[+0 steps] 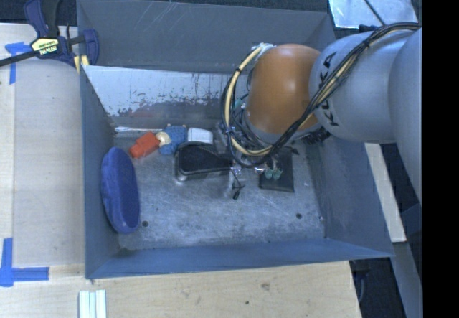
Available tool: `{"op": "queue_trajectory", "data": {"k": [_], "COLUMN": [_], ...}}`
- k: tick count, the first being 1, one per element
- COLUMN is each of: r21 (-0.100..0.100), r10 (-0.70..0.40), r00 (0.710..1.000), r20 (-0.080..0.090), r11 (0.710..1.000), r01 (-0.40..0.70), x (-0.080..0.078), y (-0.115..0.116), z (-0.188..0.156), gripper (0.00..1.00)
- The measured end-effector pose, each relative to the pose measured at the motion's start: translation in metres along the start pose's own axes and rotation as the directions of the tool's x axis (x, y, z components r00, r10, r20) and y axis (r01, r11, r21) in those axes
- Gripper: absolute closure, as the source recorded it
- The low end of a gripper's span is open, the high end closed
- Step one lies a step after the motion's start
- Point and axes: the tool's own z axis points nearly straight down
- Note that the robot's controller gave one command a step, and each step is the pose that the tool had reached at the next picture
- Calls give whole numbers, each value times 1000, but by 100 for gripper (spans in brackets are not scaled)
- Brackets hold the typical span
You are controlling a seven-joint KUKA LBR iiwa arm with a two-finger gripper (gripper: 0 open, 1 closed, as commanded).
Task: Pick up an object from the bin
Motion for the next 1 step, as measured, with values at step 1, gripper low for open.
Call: {"op": "queue_trajectory", "data": {"k": [1], "r21": [0], "r10": [72], "r00": [997], "r20": [0], "r11": [997], "r01": [-72], "x": [4], "y": [1], "z": [-10], "gripper": [0]}}
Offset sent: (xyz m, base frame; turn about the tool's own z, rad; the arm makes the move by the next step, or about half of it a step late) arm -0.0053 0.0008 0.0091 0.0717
